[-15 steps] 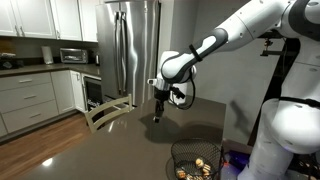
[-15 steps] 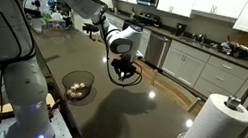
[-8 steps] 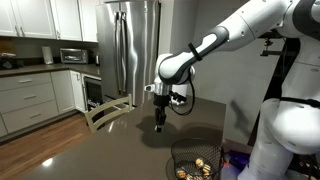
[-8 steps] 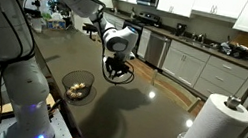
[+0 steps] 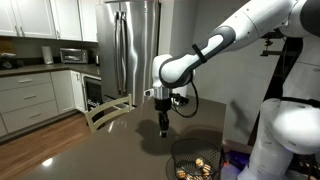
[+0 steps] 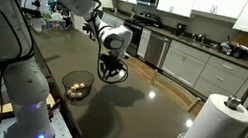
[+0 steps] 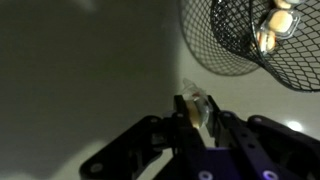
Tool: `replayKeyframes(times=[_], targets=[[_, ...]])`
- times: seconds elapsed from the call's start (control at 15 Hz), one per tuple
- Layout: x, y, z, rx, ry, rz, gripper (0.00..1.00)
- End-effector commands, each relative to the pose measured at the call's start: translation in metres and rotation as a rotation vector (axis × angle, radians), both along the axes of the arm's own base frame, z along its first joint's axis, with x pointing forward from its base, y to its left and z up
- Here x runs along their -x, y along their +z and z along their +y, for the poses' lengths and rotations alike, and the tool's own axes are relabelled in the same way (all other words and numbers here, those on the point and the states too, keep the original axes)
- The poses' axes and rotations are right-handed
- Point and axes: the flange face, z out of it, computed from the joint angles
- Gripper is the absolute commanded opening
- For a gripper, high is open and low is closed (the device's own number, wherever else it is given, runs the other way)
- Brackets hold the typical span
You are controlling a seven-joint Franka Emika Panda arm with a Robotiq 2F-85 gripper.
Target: Put the candy on the table in the bin
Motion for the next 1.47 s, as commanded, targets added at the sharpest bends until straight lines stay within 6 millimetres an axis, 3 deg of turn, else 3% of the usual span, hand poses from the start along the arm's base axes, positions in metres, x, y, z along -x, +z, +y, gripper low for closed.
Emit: replayKeyframes(times=[0.0,0.33,0.87,1.2,1.4], targets=[[0.019,0.013,0.019,0.065,-0.022,-0.019,0.06],[0.038,0.024,0.044,0.123,-0.057,-0.054,0.06],[0.057,0.05,0.04,0.137,-0.151,-0.093,0.06],[0.063,0.051,0.049,0.143,-0.174,-0.076,0.06],[0.066,0.043,0.065,0.148,-0.19,-0.066,0.06]])
